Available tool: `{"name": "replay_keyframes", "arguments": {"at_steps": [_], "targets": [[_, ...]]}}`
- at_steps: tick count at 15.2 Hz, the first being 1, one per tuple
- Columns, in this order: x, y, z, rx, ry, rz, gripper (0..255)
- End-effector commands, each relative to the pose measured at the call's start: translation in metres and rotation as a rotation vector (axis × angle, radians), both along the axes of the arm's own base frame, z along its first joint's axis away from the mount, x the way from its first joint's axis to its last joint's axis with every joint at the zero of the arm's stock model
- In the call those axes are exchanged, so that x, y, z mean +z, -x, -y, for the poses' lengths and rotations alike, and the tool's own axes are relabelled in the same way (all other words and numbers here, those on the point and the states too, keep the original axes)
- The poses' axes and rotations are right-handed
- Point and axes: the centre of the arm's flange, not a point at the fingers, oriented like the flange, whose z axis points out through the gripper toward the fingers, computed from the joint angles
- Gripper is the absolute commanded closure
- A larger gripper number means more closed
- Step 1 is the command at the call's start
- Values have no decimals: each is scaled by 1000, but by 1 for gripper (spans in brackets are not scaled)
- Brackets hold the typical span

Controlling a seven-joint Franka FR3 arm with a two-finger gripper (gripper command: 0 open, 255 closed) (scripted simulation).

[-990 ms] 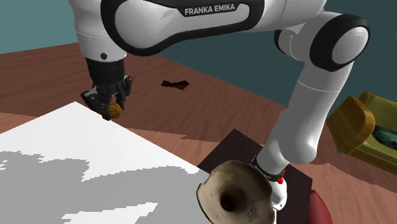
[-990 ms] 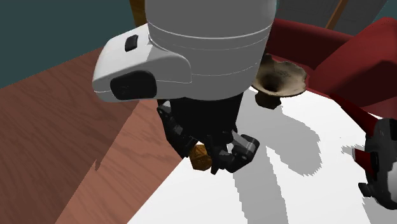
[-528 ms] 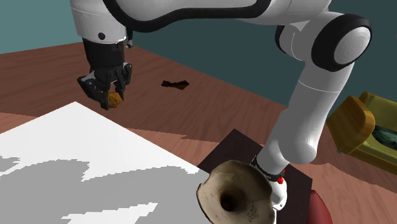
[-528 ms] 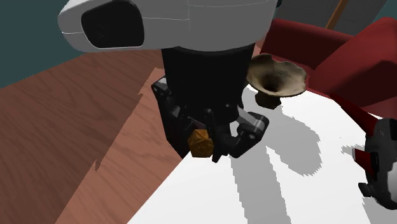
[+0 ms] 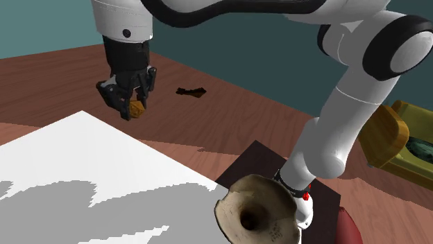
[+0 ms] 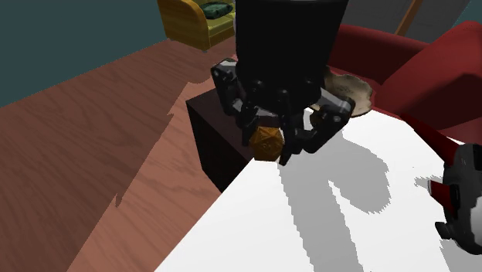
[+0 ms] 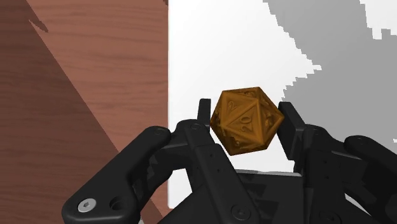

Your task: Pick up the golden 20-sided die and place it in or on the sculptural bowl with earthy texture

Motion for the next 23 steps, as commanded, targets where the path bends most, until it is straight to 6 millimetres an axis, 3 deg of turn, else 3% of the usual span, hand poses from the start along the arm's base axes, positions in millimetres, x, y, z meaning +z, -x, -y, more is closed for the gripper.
{"name": "replay_keyframes", "arguments": {"at_steps": [1, 23], "targets": [[3, 24, 9, -1, 0, -1, 255], [5, 306, 78, -1, 0, -1, 255]]}}
